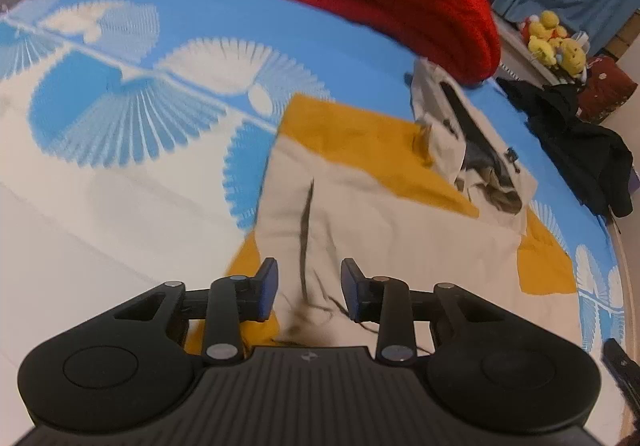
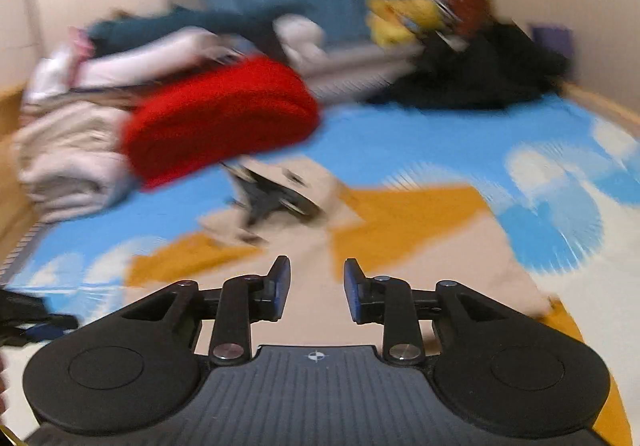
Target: Fold large clothes
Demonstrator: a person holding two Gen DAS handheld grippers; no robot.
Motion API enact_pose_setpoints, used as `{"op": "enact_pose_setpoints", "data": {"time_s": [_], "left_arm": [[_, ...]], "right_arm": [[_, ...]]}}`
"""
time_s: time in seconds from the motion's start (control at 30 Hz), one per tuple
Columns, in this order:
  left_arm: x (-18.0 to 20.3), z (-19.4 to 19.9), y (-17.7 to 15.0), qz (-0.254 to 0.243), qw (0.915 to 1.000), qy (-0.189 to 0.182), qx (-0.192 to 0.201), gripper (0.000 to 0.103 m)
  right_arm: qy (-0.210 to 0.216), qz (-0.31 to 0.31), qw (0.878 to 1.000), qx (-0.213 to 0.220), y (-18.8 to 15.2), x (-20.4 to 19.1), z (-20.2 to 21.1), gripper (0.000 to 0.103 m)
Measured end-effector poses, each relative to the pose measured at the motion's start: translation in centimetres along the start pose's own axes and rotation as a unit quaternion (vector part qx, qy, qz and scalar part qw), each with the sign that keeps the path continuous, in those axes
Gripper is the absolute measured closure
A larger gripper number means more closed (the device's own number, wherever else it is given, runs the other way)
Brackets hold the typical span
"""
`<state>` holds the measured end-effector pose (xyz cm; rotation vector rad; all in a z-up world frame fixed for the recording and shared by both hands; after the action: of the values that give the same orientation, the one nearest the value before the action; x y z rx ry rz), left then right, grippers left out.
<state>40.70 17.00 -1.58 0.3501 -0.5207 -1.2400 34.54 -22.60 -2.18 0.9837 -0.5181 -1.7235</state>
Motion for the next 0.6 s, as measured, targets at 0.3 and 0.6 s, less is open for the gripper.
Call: {"op": "enact_pose_setpoints", "data": {"time_s": [0.3,0.6], "left_arm": [[0.6,-3.6,-0.4,0.031,0.9991,0.013,-0.024,0.066],[0.5,-6.2,-1.0,0.044,0.9976,0.02,-0.05,0.066]], "right_arm": [[-0.013,0.014,0.999,-0.031,1.1,1.2,-4.7,0.072],[-0.072,-0.018,0.996,-0.046,3.0,4.8,-6.0,0.069]]}}
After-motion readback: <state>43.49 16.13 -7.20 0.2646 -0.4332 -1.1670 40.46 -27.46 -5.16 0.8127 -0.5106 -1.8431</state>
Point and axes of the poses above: each gripper's, at about its wrist camera, not at the fingertips, and z roughly against the way its jaws point, x to its right, y to its top, the point moved 1 cm from there along -z, roughly the way its jaws point, and after that the axes turned 8 degrees about -z, right-handed, at the moved point
